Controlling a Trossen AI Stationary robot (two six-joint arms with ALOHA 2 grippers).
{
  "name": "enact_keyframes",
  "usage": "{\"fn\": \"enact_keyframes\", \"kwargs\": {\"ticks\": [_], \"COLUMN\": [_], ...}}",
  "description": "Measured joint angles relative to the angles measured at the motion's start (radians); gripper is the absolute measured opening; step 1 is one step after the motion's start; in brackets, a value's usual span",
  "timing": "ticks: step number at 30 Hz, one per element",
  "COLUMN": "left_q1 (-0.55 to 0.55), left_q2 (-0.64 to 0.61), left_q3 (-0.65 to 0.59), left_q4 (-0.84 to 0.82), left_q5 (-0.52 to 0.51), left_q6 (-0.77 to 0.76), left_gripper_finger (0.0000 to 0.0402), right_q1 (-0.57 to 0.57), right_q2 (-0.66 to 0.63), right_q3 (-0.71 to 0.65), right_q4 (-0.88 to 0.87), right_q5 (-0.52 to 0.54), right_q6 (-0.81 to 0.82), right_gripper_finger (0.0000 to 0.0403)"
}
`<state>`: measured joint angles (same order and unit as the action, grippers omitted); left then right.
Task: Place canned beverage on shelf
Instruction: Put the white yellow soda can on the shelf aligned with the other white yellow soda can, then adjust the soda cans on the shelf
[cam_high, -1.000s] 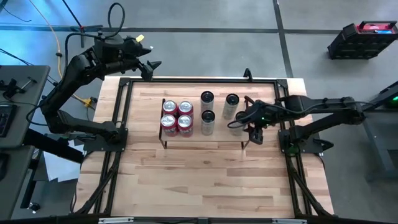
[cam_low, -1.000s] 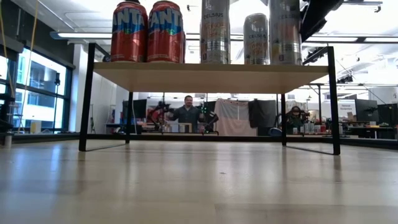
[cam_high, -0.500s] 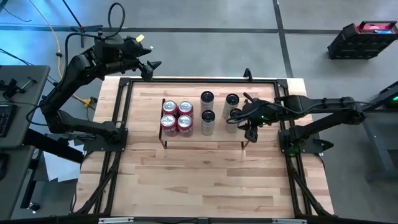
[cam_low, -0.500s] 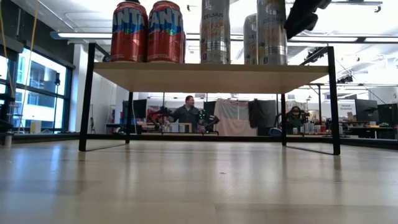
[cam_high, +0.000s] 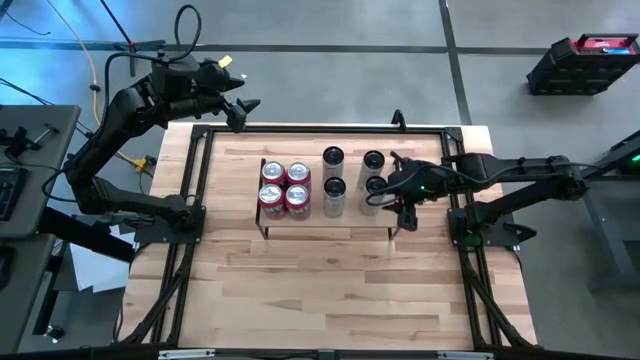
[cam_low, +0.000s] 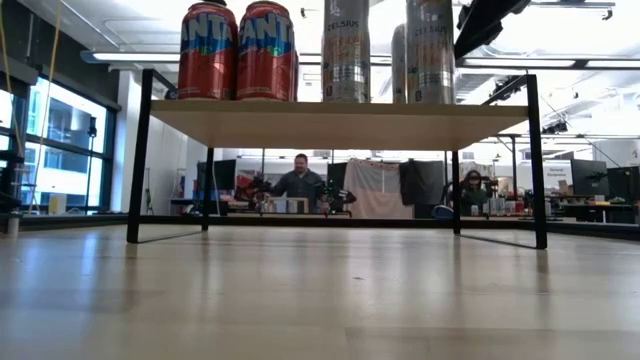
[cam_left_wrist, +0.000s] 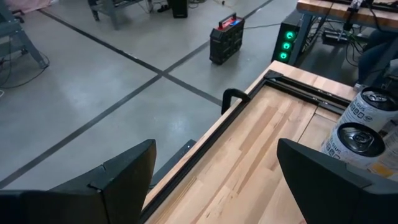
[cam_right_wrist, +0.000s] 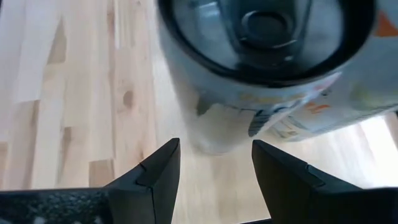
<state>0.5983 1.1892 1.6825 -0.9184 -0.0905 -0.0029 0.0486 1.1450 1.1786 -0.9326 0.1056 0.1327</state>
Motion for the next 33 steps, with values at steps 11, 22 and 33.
{"fn": "enact_keyframes", "kwargs": {"ticks": [11, 22, 33], "left_q1": [0.000, -0.144, -0.252], "left_q2": [0.000, 0.000, 0.000], "left_q3": [0.000, 0.000, 0.000], "left_q4": [0.004, 0.011, 0.025], "left_q5": [0.039, 0.170, 0.129], "left_q6": [0.007, -0.004, -0.019], "left_gripper_finger": [0.0326, 0.0326, 0.0326], "right_q1": [-0.003, -0.003, 0.051], "right_q2": [0.000, -0.007, -0.007], "right_q3": [0.000, 0.050, 0.084], "right_q4": [0.019, -0.038, -0.175], "right_q5": [-0.001, 0.003, 0.008], "right_q6": [-0.071, -0.025, 0.128], "right_gripper_finger": [0.0184, 0.0184, 0.0184]}}
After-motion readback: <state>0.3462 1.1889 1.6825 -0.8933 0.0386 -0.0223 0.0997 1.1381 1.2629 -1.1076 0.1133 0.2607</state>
